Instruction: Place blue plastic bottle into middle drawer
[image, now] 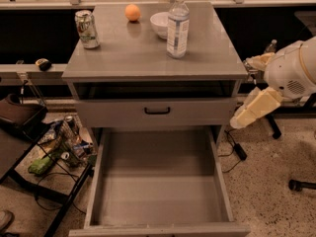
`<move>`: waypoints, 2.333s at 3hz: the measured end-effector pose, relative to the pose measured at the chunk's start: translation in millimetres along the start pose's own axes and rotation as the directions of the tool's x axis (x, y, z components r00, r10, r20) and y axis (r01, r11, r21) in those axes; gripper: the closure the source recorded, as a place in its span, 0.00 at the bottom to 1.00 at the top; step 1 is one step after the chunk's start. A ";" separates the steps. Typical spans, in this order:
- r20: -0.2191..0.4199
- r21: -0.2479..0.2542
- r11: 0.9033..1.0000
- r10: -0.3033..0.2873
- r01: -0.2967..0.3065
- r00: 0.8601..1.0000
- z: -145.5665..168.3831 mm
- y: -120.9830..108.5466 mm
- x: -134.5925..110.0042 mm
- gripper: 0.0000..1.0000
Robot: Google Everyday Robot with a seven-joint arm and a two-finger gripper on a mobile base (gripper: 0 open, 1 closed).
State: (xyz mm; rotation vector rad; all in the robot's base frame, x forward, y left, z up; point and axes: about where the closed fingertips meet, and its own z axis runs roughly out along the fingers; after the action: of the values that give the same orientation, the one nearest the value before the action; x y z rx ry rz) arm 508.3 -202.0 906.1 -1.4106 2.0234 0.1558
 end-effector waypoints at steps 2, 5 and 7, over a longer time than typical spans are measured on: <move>0.389 0.156 0.969 0.116 -0.189 0.914 41.6 -116.1 -44.4 0.00; 0.561 0.110 0.964 0.140 -0.240 0.816 103.3 -166.1 -101.5 0.00; 0.649 0.084 0.965 0.137 -0.250 0.748 146.9 -196.2 -131.6 0.00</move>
Offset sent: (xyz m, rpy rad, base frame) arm 0.1896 -0.0044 0.0468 0.5619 -0.3691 -0.2020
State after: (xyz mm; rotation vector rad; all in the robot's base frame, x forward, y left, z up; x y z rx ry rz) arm 771.4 -112.6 918.9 -0.8649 1.5470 0.4817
